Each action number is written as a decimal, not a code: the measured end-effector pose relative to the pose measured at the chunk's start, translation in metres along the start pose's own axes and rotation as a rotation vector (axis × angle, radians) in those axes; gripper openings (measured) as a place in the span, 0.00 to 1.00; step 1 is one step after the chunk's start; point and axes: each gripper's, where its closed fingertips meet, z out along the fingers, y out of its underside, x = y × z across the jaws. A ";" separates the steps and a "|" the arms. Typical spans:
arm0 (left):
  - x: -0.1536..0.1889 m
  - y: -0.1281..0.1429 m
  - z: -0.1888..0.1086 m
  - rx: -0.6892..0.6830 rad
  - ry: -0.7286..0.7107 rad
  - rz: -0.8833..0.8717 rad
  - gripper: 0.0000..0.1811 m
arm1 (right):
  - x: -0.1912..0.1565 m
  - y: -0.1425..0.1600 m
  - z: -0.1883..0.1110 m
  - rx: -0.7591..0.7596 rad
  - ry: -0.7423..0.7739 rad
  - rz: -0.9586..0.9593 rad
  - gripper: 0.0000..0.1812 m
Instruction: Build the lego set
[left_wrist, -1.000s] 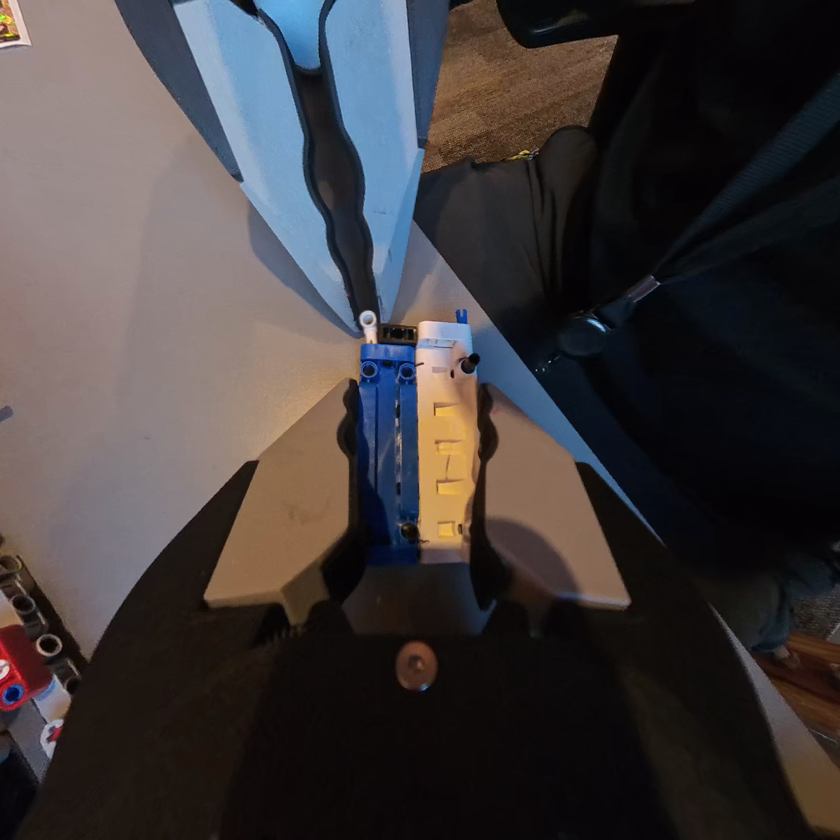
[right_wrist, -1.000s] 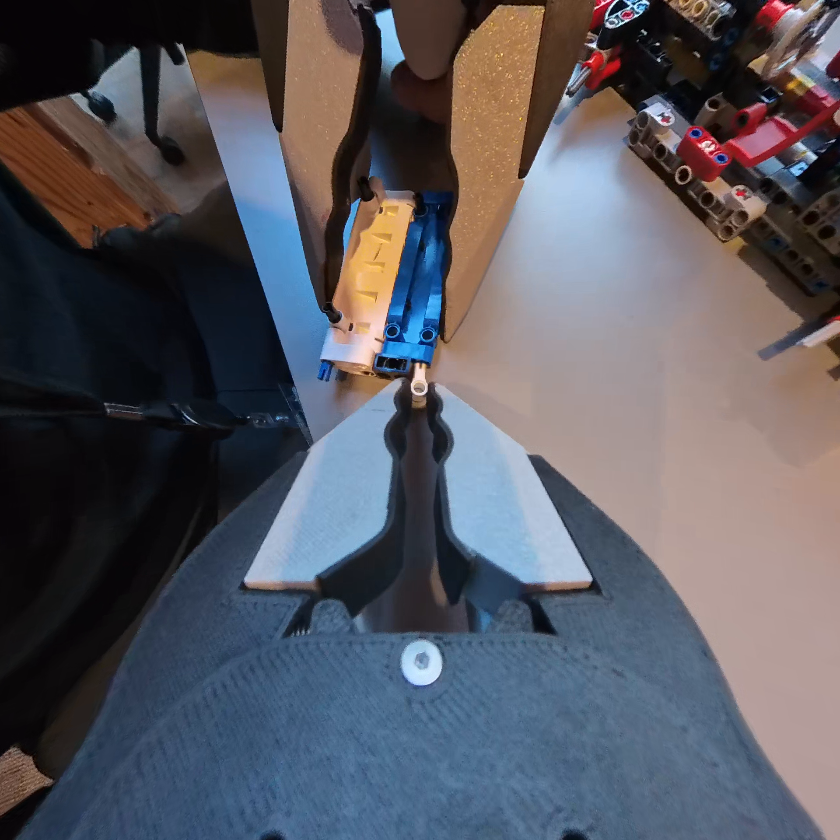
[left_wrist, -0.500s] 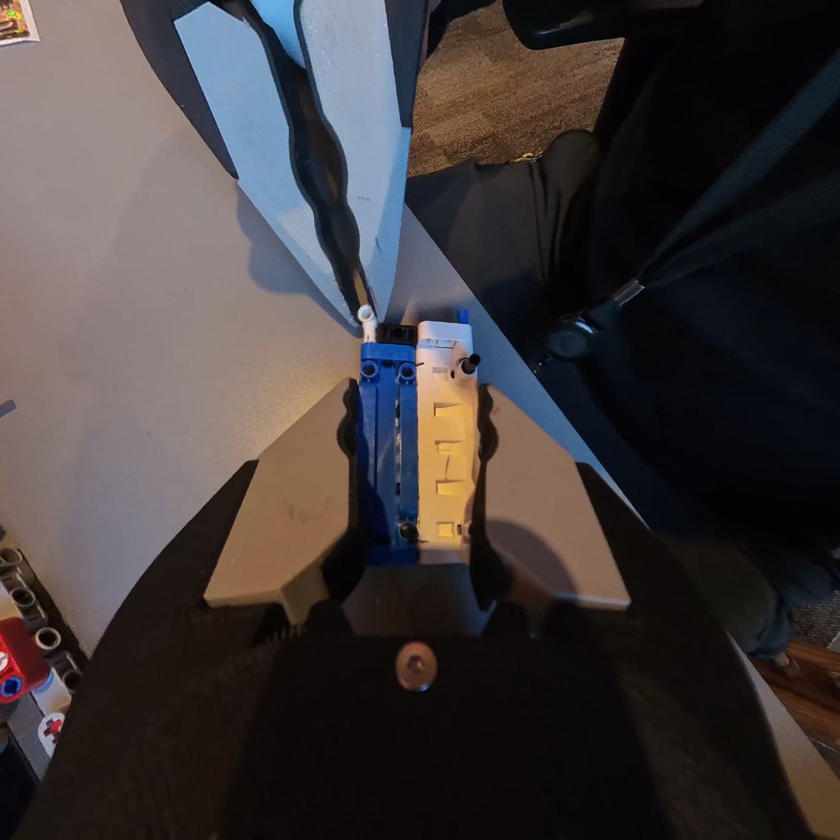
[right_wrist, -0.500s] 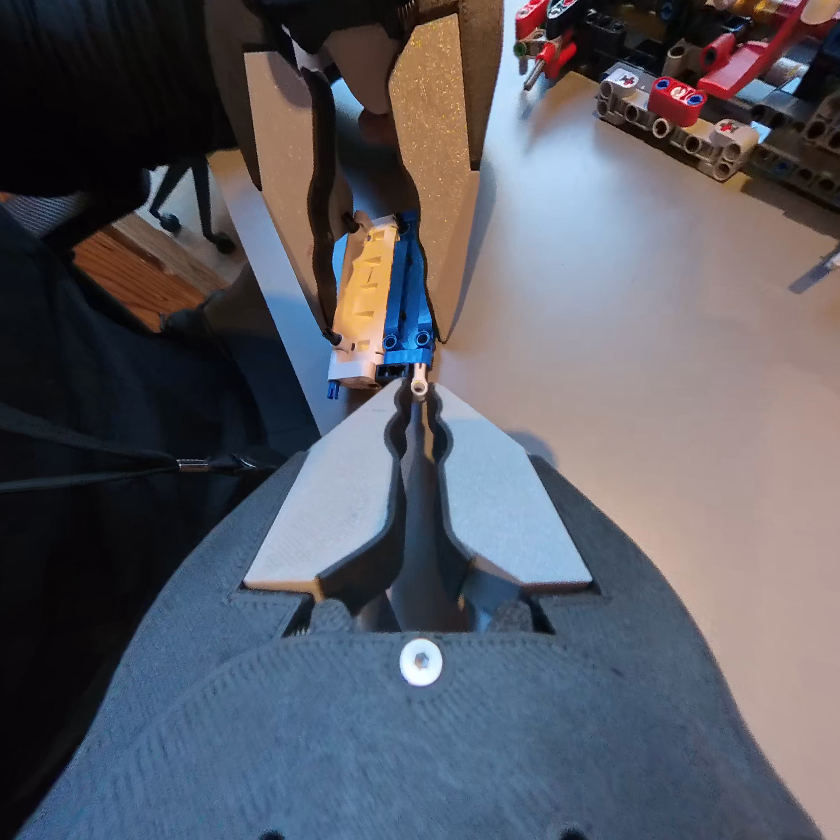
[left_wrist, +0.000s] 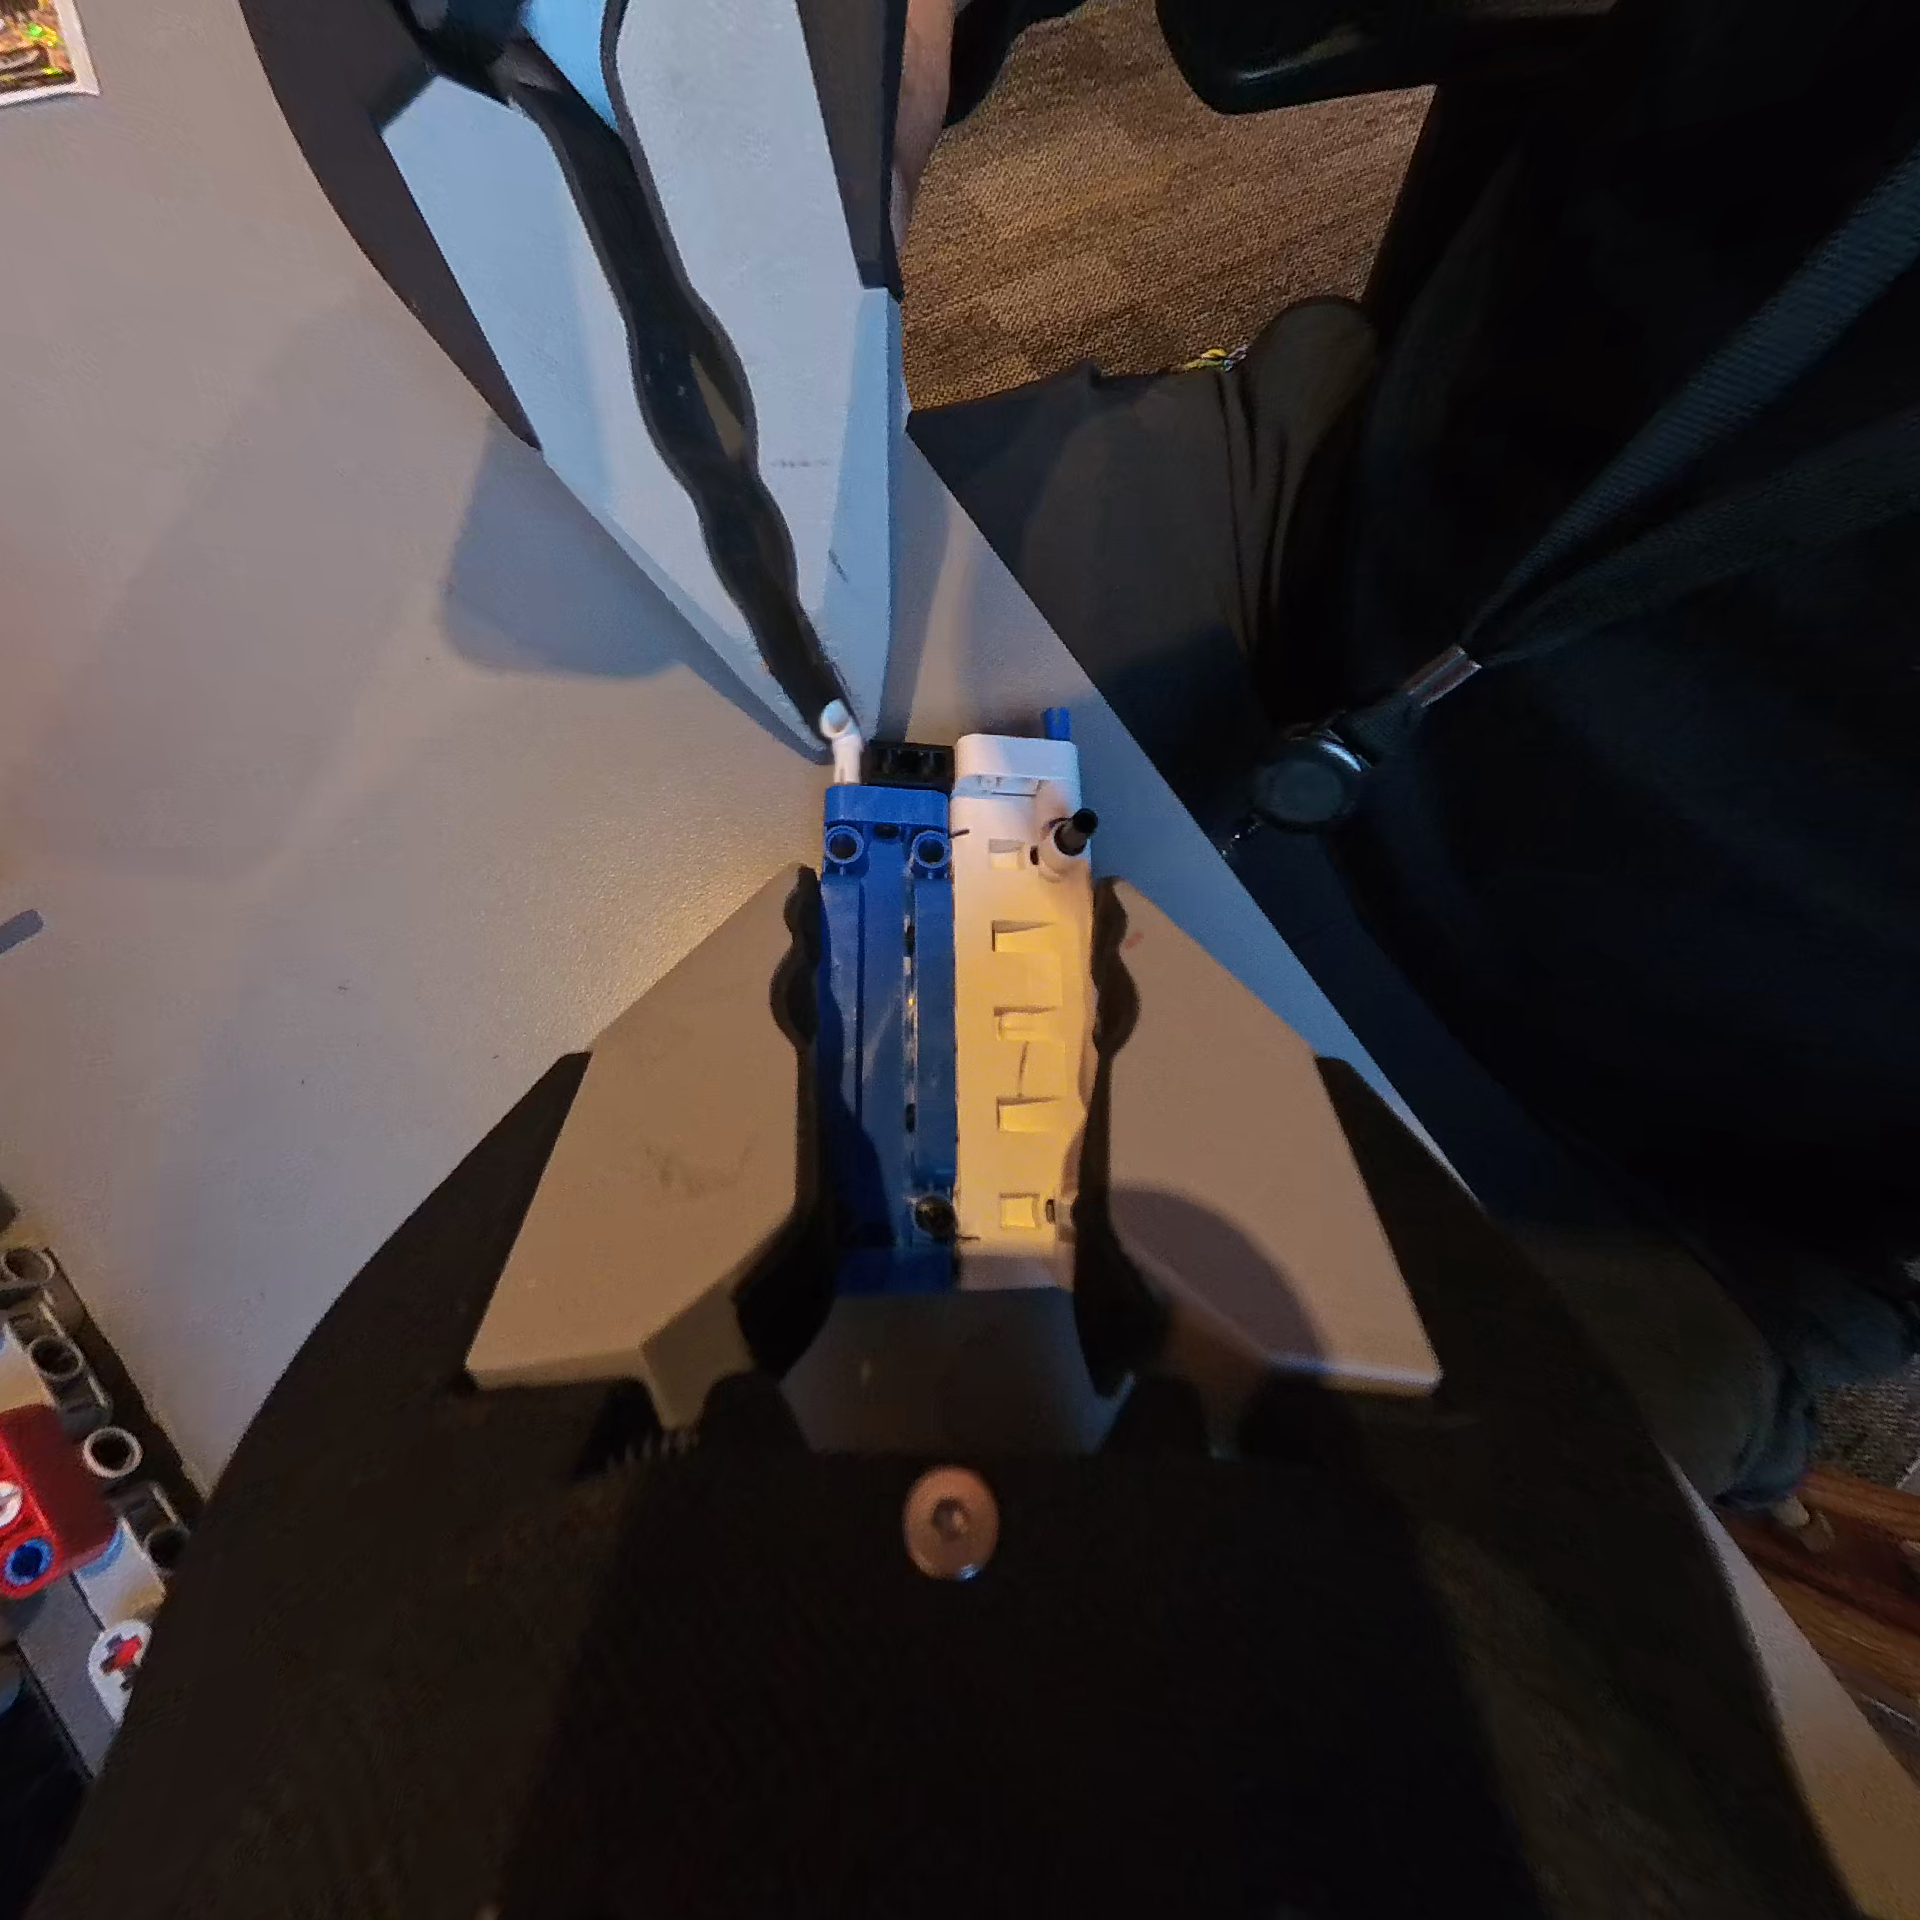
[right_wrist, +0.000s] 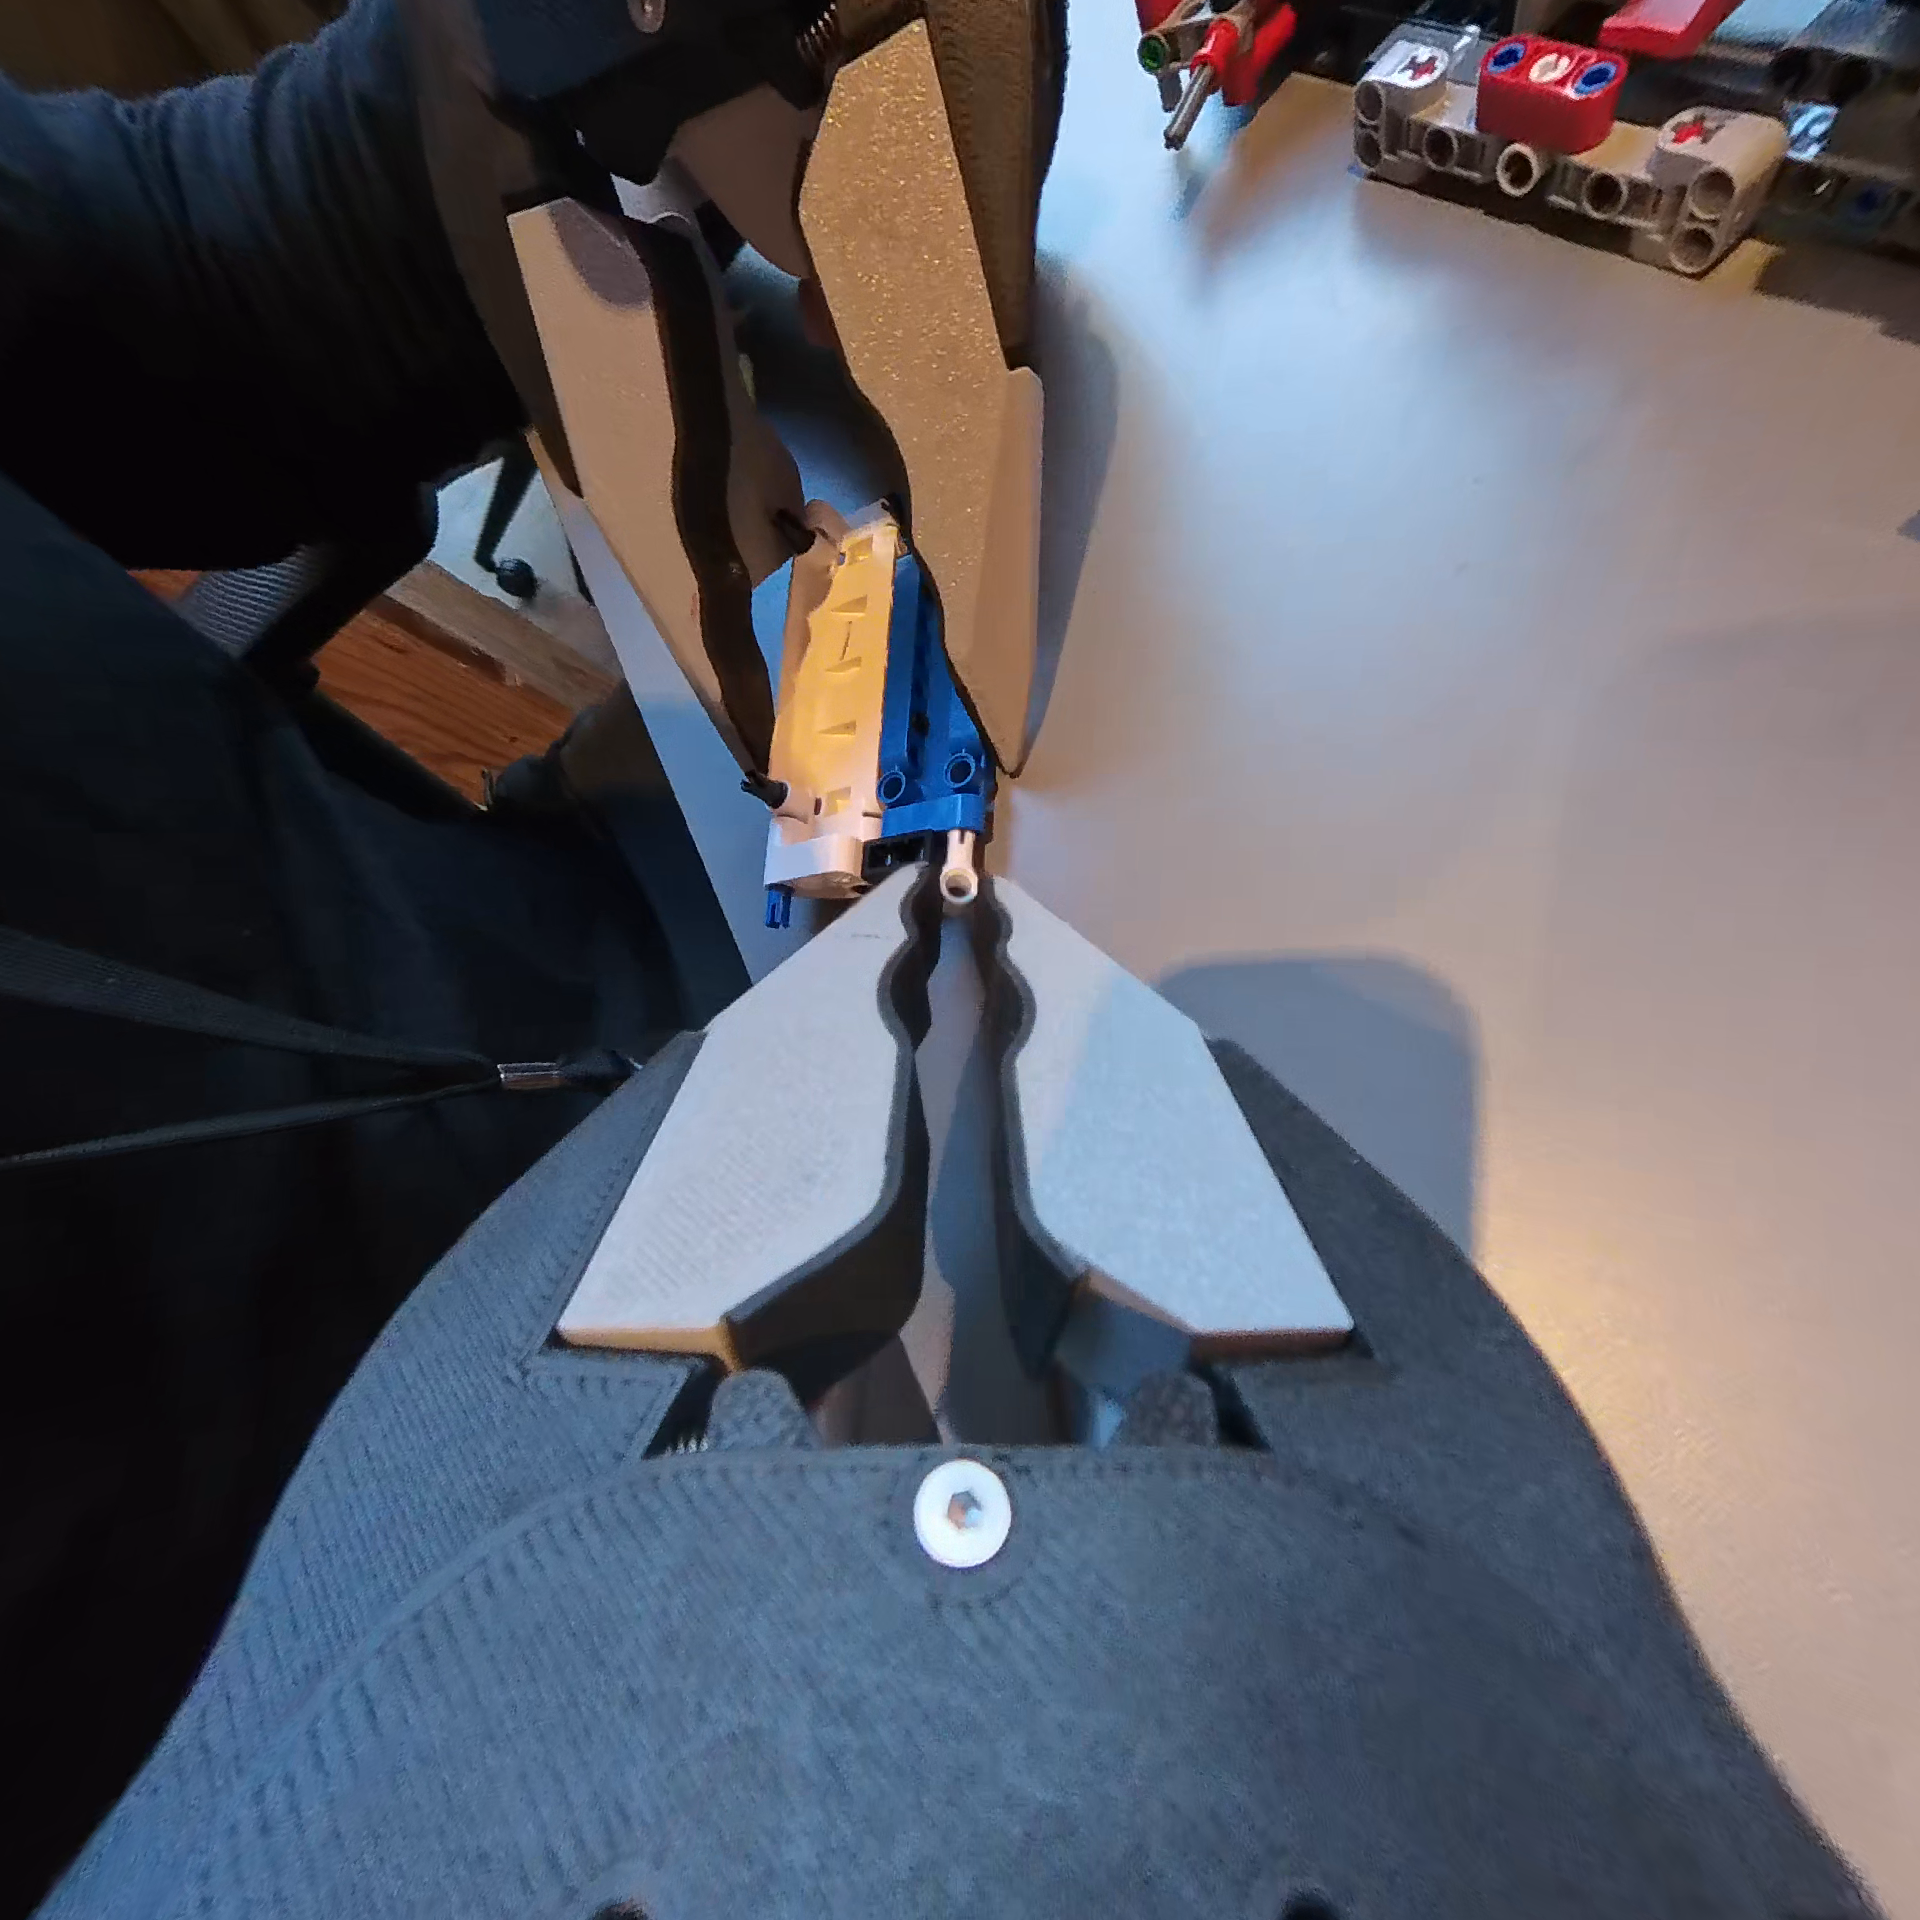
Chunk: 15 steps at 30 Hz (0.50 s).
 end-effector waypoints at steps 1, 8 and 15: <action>0.000 0.000 0.000 0.000 0.001 -0.001 0.28 | 0.001 0.001 0.000 -0.004 0.003 0.000 0.02; 0.000 0.000 0.000 -0.001 -0.011 0.011 0.28 | 0.002 -0.002 0.001 0.010 -0.005 0.052 0.02; 0.001 0.001 -0.001 -0.003 -0.015 0.022 0.28 | 0.000 -0.001 0.003 -0.002 -0.030 0.115 0.02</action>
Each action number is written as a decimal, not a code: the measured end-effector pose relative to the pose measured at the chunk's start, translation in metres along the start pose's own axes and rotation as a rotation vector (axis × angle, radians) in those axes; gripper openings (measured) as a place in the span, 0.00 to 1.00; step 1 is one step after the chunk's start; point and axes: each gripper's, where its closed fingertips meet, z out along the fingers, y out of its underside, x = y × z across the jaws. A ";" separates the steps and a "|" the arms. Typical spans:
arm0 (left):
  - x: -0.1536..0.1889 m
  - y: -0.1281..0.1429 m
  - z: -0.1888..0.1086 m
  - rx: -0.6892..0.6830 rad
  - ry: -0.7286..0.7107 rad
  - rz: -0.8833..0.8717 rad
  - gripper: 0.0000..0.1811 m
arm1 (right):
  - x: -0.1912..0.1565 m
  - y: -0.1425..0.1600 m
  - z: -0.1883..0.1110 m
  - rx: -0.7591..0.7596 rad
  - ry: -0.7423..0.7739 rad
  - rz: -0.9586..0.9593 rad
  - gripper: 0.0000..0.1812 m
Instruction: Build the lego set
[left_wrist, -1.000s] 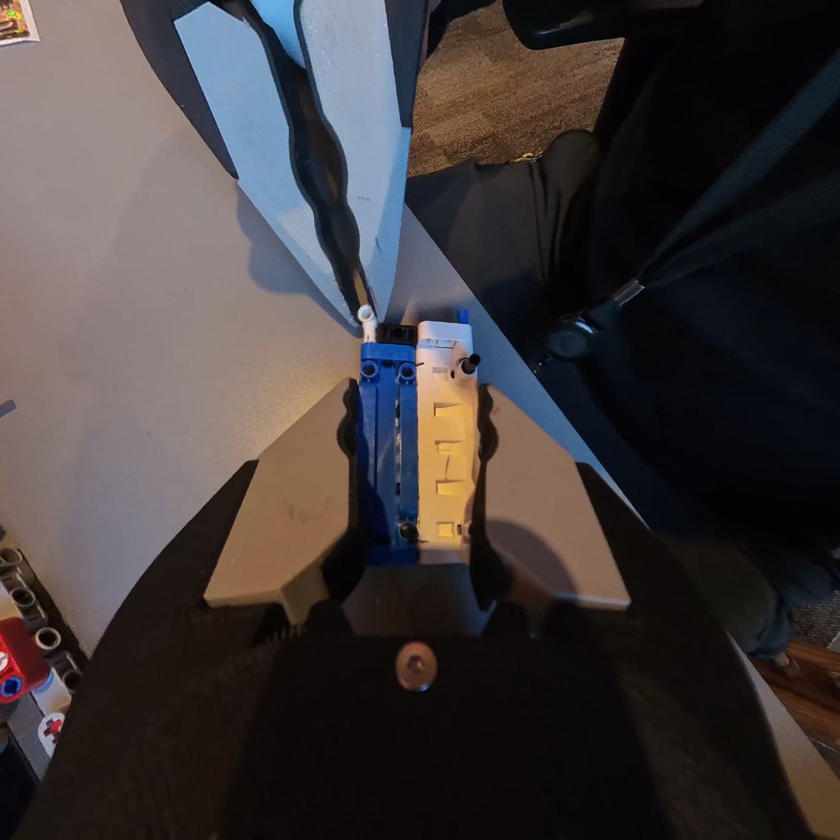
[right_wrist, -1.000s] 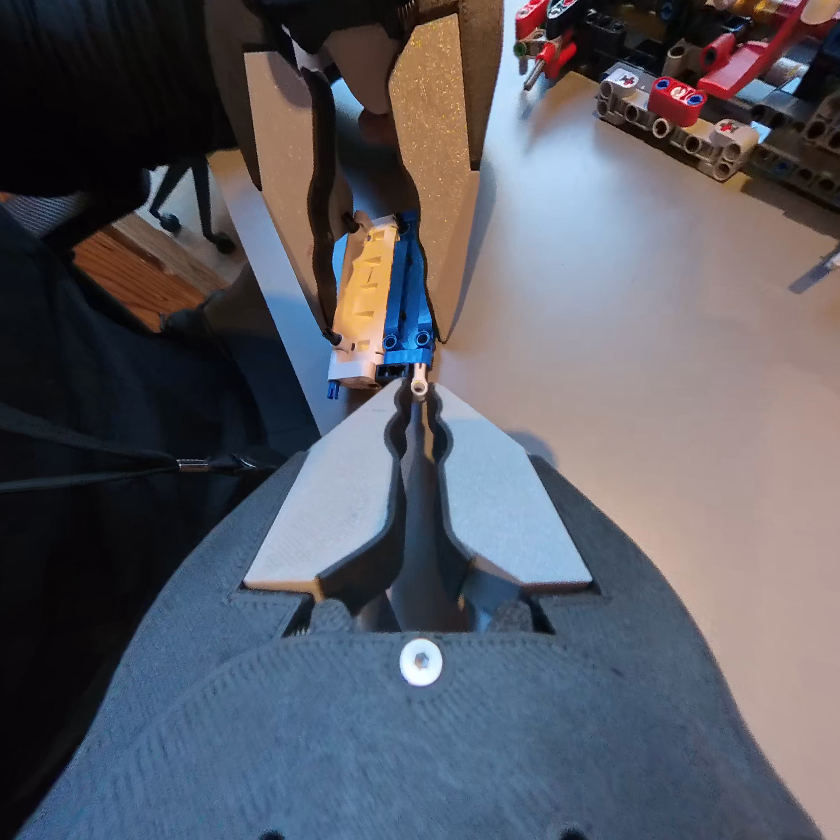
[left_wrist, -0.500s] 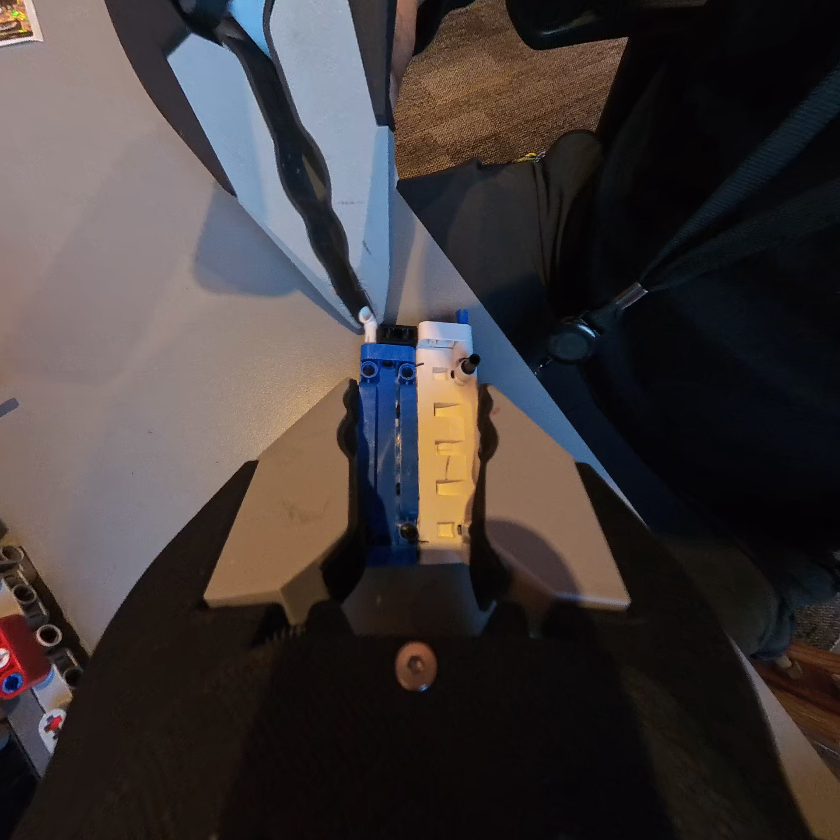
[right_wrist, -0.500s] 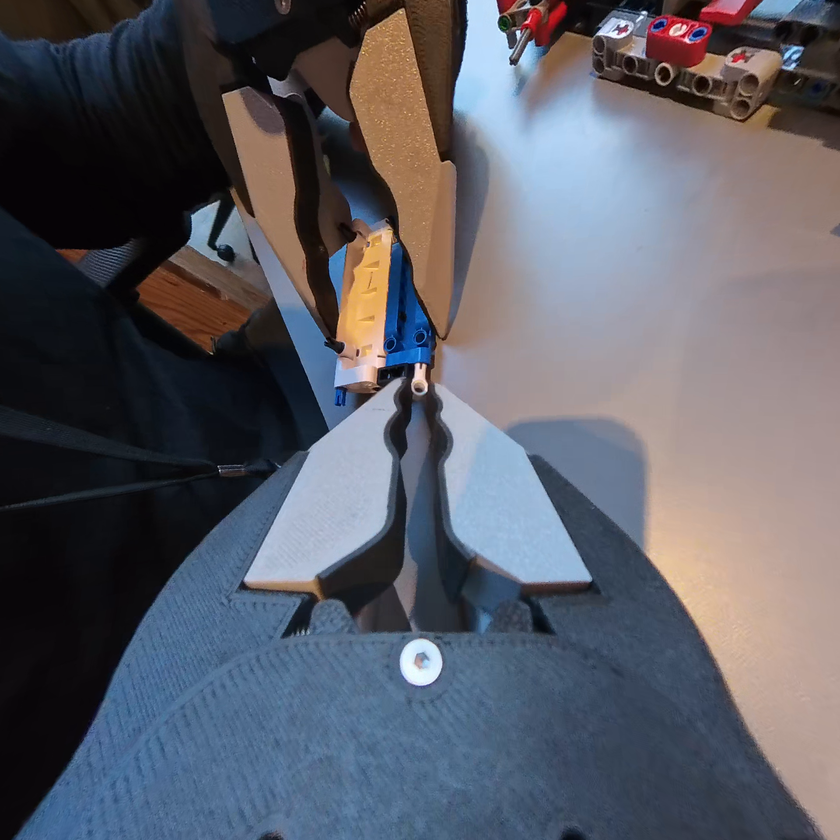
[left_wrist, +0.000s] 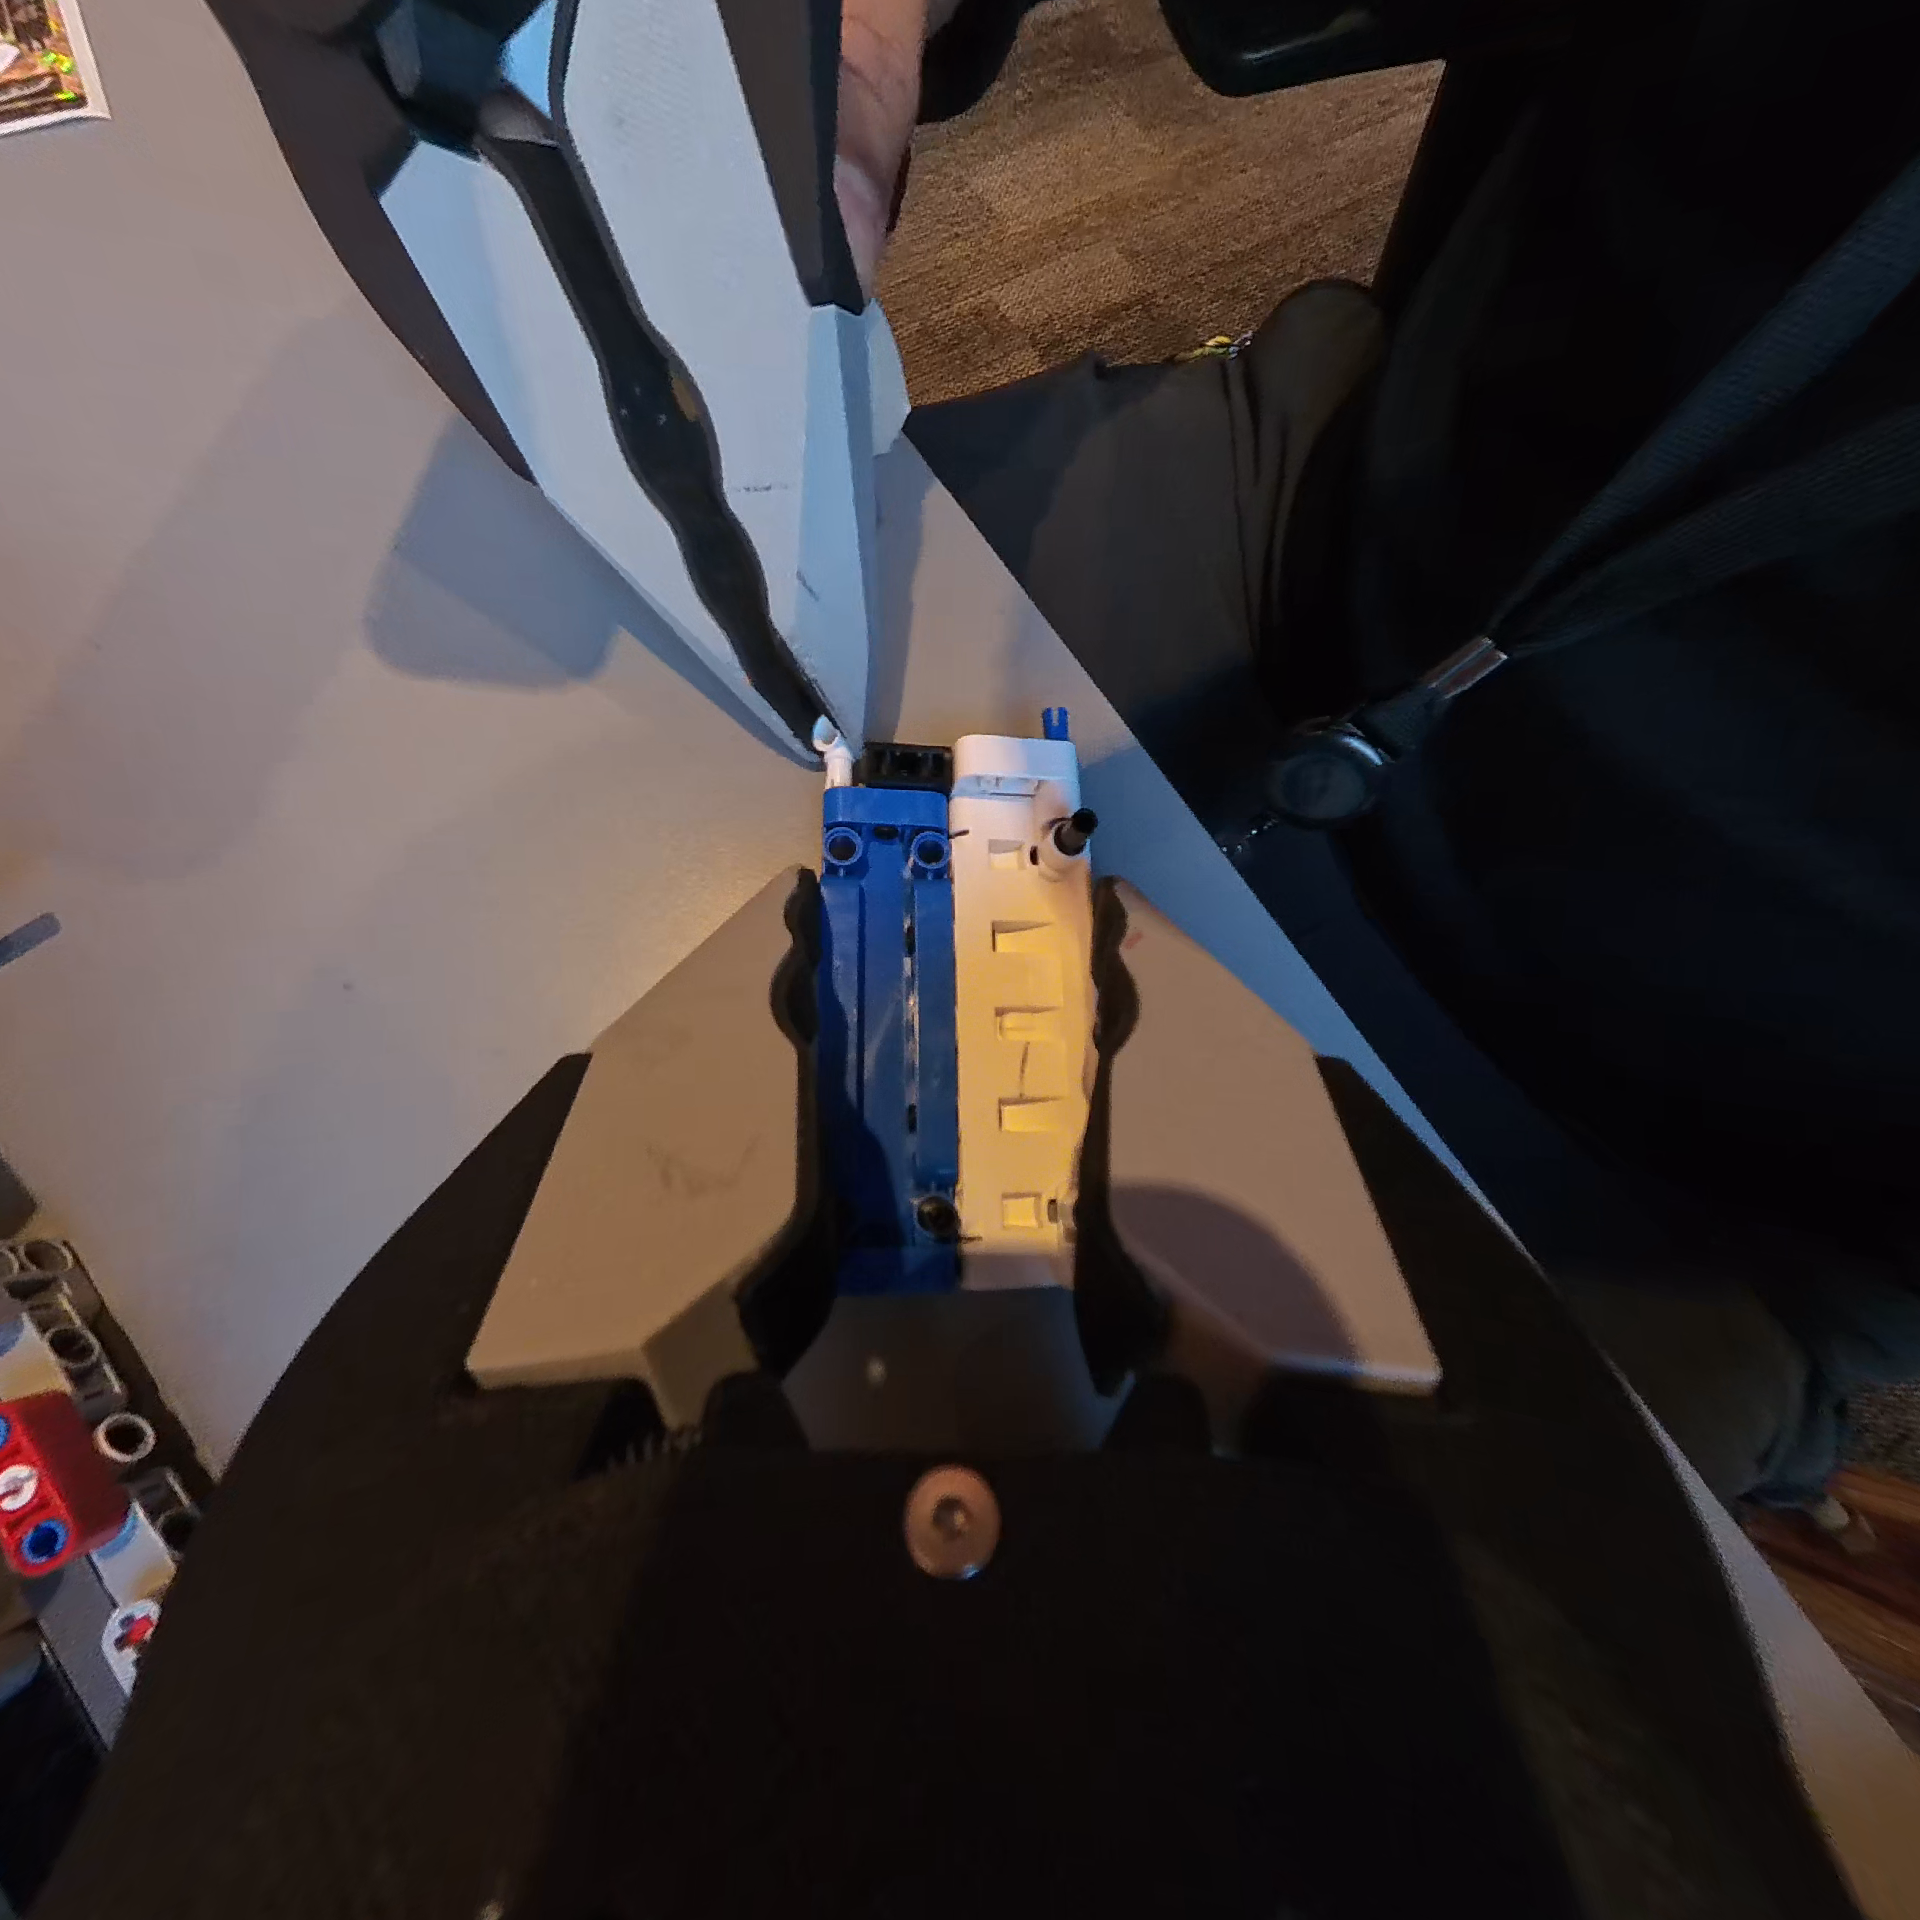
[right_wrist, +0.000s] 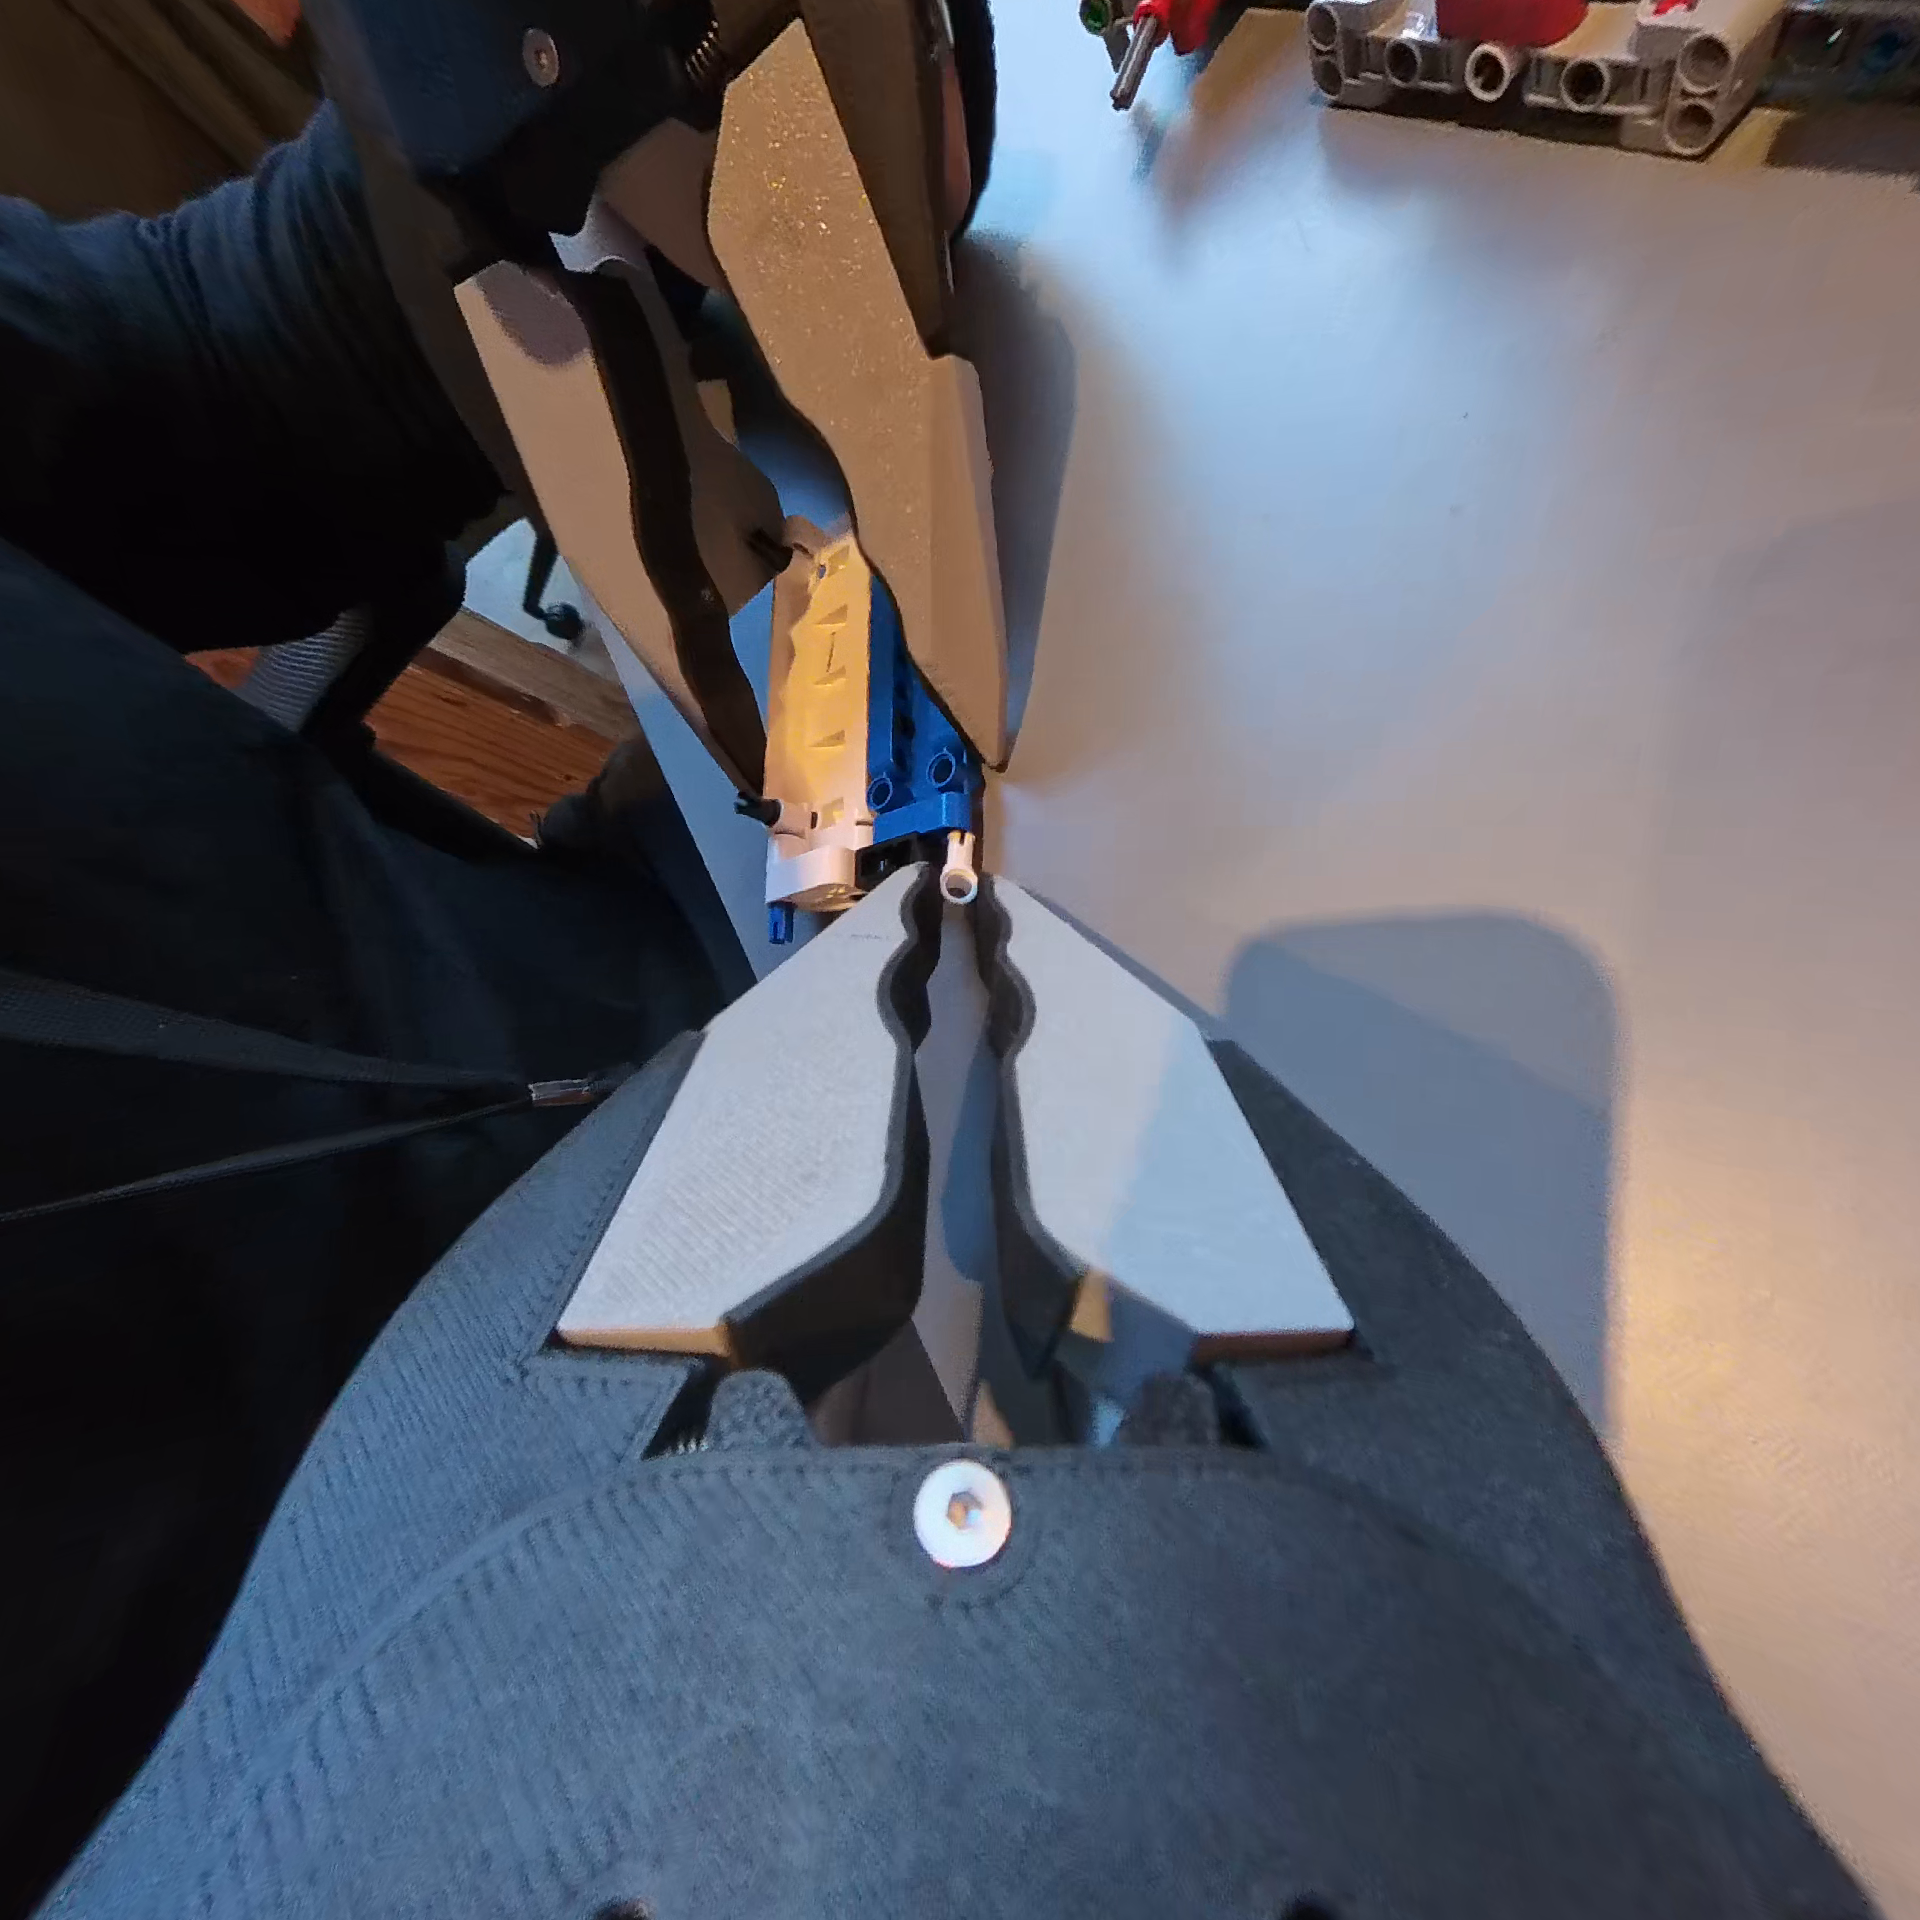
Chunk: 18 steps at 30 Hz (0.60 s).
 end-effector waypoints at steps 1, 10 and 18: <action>0.000 0.000 0.000 0.000 0.000 -0.001 0.28 | 0.000 0.000 0.000 -0.006 -0.015 0.018 0.02; 0.002 0.000 0.000 -0.001 -0.018 0.037 0.27 | -0.004 -0.007 -0.001 -0.006 -0.117 0.077 0.02; 0.004 0.002 -0.001 0.001 0.007 0.006 0.28 | -0.007 -0.004 0.001 0.035 0.130 -0.254 0.02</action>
